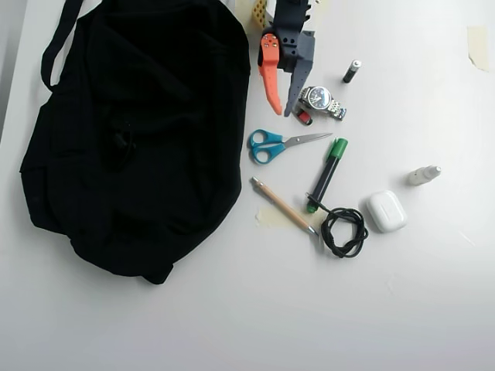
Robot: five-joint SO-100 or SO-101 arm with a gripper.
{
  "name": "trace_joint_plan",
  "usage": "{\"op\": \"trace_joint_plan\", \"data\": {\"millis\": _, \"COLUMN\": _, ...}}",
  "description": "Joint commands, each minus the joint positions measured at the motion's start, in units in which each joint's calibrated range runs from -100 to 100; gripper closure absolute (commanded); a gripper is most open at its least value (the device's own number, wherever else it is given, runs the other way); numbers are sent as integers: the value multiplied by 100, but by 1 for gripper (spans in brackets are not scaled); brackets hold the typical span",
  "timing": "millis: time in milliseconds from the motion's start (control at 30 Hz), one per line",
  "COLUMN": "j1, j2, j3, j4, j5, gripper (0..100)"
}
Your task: Put the black bike light into the black bag
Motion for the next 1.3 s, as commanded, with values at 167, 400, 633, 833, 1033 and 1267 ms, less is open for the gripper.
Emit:
{"op": "trace_joint_plan", "data": {"millis": 167, "j1": -64, "j2": -534, "j3": 101, "j4": 3015, "j5": 24, "gripper": 98}}
{"op": "trace_joint_plan", "data": {"millis": 400, "j1": -79, "j2": -1239, "j3": 101, "j4": 5806, "j5": 24, "gripper": 98}}
{"op": "trace_joint_plan", "data": {"millis": 633, "j1": -221, "j2": -1256, "j3": 101, "j4": 6917, "j5": 34, "gripper": 98}}
{"op": "trace_joint_plan", "data": {"millis": 833, "j1": -386, "j2": -1355, "j3": 101, "j4": 6960, "j5": 40, "gripper": 98}}
{"op": "trace_joint_plan", "data": {"millis": 1033, "j1": -311, "j2": -1870, "j3": 74, "j4": 7356, "j5": 29, "gripper": 98}}
{"op": "trace_joint_plan", "data": {"millis": 1267, "j1": -311, "j2": -2061, "j3": 65, "j4": 7408, "j5": 19, "gripper": 98}}
